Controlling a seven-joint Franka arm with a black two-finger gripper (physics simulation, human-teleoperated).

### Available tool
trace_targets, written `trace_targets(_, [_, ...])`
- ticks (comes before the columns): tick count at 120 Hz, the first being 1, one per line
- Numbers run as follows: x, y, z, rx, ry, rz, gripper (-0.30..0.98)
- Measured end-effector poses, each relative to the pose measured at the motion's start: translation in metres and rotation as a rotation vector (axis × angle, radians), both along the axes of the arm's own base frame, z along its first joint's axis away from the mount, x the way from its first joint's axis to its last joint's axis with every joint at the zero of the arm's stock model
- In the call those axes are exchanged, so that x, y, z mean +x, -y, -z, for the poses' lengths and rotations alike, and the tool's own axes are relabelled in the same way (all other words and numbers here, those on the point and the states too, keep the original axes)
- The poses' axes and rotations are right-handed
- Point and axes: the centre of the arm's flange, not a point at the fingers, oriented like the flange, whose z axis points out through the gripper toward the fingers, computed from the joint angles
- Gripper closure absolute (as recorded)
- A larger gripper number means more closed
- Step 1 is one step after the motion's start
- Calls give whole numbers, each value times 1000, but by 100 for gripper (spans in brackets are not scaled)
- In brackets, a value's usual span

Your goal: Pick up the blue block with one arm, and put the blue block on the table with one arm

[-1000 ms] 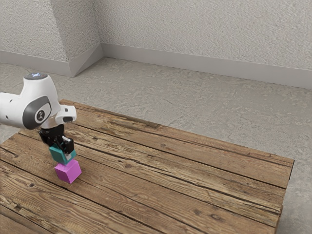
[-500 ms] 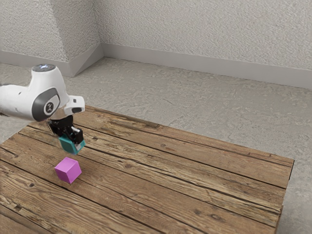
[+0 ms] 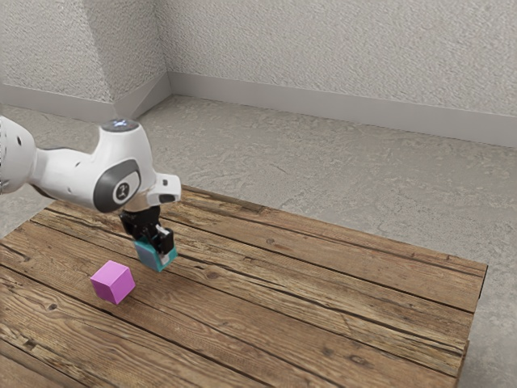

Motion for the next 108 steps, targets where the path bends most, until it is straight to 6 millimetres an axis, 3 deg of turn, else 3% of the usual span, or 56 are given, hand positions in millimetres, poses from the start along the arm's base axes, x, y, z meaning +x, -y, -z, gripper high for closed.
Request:
trace_targets(36, [12,9,-3,6,9,44,10])
trace_targets(54, [22,11,-26,7,55,64,5])
trace_targets(65, [44,21,-76,12,124,91,3])
trace_targets(85, [71,30,-188,31,213,120,1])
trace_targets(102, [72,37,-280,45,228,129,1])
trace_targets(108, [67,39,-298,44,199,125,1])
